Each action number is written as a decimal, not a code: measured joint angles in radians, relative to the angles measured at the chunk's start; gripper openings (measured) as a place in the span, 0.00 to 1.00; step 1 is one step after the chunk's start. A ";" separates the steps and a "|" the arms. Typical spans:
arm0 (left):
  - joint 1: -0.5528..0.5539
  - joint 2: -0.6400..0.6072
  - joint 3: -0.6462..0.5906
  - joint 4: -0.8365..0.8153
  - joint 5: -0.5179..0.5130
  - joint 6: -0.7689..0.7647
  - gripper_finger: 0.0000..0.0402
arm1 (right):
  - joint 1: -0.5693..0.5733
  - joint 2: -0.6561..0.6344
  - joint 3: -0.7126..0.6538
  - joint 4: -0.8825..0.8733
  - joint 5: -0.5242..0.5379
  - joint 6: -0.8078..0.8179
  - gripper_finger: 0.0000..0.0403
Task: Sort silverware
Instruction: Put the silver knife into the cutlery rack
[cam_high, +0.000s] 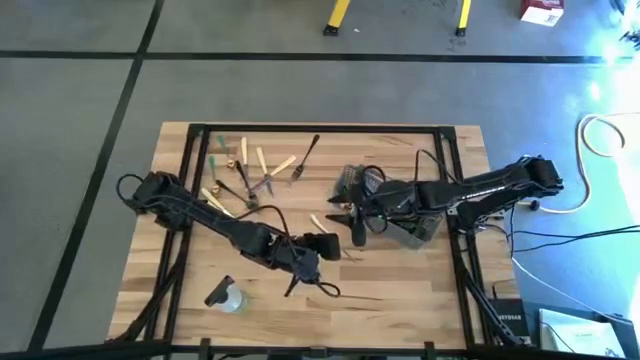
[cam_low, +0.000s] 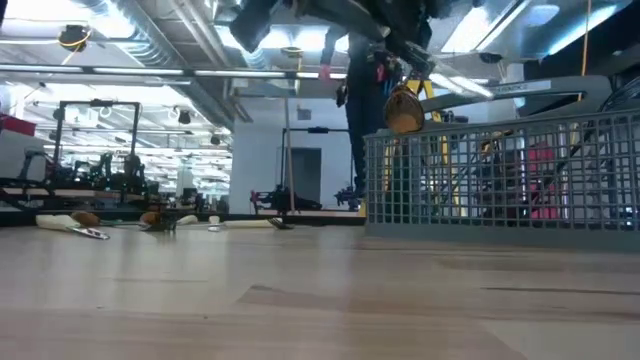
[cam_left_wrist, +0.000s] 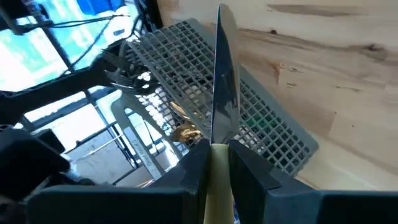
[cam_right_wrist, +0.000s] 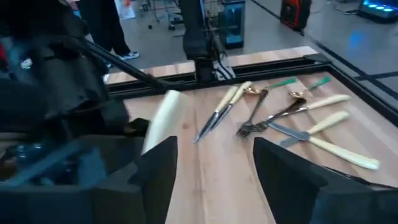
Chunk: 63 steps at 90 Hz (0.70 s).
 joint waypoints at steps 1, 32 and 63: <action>0.000 0.000 0.000 0.000 0.000 0.000 0.10 | 0.000 0.003 0.000 0.003 -0.001 0.000 0.48; 0.009 0.000 0.000 0.003 0.010 -0.008 0.10 | 0.000 0.088 0.000 0.114 -0.053 0.021 0.48; 0.009 0.000 0.000 0.018 0.013 -0.026 0.10 | 0.000 0.059 0.000 0.098 -0.060 0.018 0.48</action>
